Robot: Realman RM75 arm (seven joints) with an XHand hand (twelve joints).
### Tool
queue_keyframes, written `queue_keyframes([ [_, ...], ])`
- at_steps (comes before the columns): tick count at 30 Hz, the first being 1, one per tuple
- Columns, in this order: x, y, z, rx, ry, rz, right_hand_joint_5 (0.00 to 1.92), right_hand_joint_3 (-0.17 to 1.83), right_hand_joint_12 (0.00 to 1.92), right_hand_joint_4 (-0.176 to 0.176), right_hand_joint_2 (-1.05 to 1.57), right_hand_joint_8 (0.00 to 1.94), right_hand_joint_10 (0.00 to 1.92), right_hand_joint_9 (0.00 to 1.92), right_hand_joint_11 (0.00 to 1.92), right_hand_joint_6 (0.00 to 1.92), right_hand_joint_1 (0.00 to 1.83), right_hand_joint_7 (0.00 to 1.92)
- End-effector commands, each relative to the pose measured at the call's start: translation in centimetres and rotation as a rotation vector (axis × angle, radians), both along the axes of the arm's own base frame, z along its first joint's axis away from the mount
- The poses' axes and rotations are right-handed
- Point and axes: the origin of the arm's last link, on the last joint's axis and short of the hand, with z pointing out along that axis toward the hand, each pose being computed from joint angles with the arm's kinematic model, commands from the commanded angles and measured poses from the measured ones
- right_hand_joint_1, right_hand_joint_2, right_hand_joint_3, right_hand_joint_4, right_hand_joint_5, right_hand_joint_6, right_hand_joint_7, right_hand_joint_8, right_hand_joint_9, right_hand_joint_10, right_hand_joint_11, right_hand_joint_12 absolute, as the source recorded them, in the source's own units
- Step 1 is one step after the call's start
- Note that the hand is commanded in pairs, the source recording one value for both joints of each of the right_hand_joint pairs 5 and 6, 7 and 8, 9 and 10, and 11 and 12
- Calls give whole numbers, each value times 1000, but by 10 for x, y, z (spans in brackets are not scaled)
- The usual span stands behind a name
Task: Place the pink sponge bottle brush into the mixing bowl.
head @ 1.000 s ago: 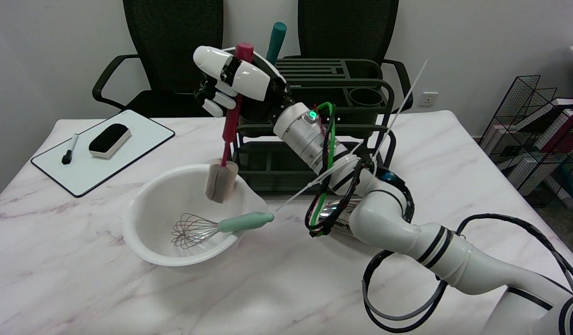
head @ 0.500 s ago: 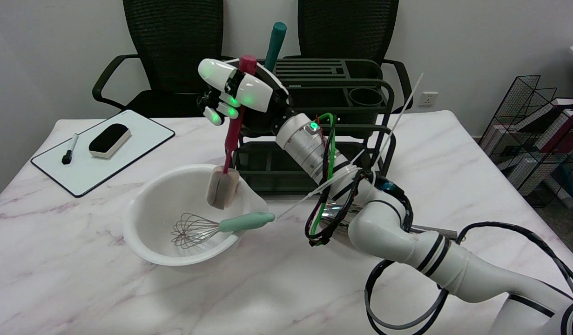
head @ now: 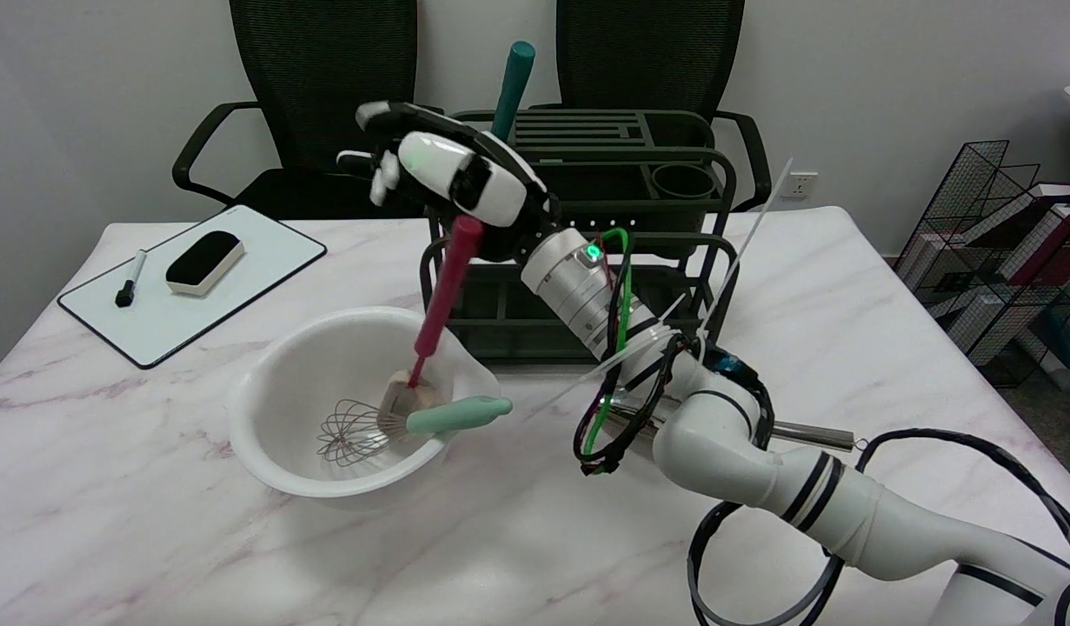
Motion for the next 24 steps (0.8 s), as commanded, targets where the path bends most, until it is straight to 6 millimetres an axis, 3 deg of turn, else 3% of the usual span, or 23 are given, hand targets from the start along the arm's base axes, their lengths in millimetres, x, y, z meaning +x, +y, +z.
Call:
queue_keyframes([
  [1, -9, 10, 5, -14, -32, 8, 310, 1140, 469, 0, 166, 987, 952, 952, 469, 310, 1096, 987],
  [5, 0, 13, 13, -28, -53, 47, 279, 1117, 484, 0, 153, 960, 930, 930, 484, 279, 1092, 960],
  [12, 22, 20, 46, -75, -7, 128, 315, 1018, 559, 0, 239, 1019, 1006, 1006, 559, 315, 1088, 1019],
  [17, 35, 27, 69, -115, 70, 214, 367, 924, 683, 0, 353, 1079, 1191, 1191, 683, 367, 1096, 1079],
  [18, 73, 71, 24, 134, -88, 309, 416, 916, 724, 0, 379, 1099, 1219, 1219, 724, 416, 1097, 1099],
  [19, 42, 35, 74, -115, 100, 266, 461, 914, 761, 0, 401, 1115, 1236, 1236, 761, 461, 1098, 1115],
  [20, 38, 33, 89, -167, 155, 274, 493, 917, 786, 0, 414, 1129, 1247, 1247, 786, 493, 1099, 1129],
  [24, 28, 40, 111, -233, 190, 266, 594, 955, 840, 0, 443, 1174, 1272, 1272, 840, 594, 1095, 1174],
])
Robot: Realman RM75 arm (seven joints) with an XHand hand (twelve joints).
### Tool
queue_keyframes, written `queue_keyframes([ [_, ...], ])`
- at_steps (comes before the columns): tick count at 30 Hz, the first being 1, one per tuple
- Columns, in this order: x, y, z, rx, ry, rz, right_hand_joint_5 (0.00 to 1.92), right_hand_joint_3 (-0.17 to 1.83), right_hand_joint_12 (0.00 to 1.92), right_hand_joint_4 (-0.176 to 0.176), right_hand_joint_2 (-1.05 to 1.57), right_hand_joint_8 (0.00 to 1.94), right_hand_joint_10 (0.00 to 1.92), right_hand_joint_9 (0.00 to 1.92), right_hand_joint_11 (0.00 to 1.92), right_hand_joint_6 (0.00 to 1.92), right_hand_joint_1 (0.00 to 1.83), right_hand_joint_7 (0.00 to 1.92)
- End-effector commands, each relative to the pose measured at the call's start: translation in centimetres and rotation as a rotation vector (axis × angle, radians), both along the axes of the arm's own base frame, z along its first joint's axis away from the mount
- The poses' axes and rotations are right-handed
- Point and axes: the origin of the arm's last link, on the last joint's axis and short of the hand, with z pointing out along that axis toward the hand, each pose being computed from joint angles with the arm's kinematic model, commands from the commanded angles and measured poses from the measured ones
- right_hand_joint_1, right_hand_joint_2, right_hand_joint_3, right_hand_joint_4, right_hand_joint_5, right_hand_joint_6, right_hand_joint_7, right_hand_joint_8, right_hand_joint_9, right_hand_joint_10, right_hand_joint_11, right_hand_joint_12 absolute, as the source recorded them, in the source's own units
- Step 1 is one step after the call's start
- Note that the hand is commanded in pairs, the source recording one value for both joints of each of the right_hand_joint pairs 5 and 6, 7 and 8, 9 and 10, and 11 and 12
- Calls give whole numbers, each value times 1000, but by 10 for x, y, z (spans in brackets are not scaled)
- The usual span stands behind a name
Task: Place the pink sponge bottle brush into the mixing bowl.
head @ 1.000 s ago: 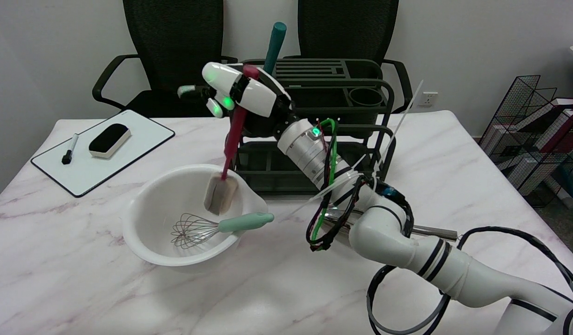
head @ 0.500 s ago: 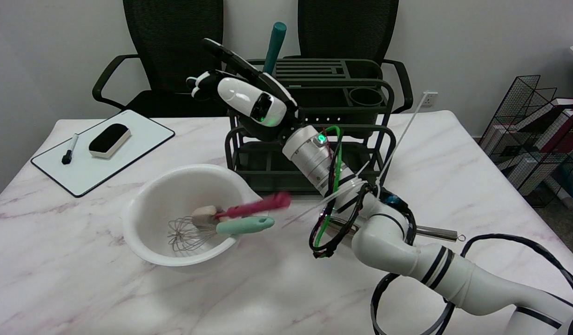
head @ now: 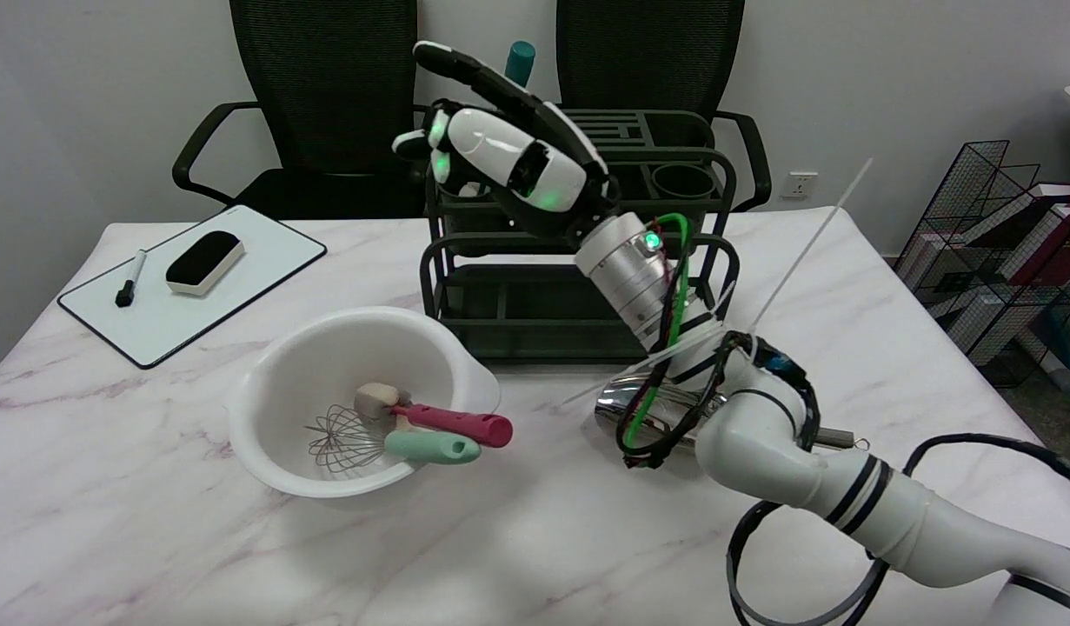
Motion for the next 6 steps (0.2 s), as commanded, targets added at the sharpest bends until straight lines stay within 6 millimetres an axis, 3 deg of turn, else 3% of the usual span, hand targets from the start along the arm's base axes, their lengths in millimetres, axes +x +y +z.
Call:
queue_keyframes([
  [1, 8, 22, 83, -216, 196, 138, 614, 961, 846, 0, 445, 1181, 1275, 1275, 846, 614, 1095, 1181],
  [6, -3, 30, 97, -252, 180, 110, 648, 971, 897, 0, 448, 1187, 1276, 1276, 897, 648, 1089, 1187],
])
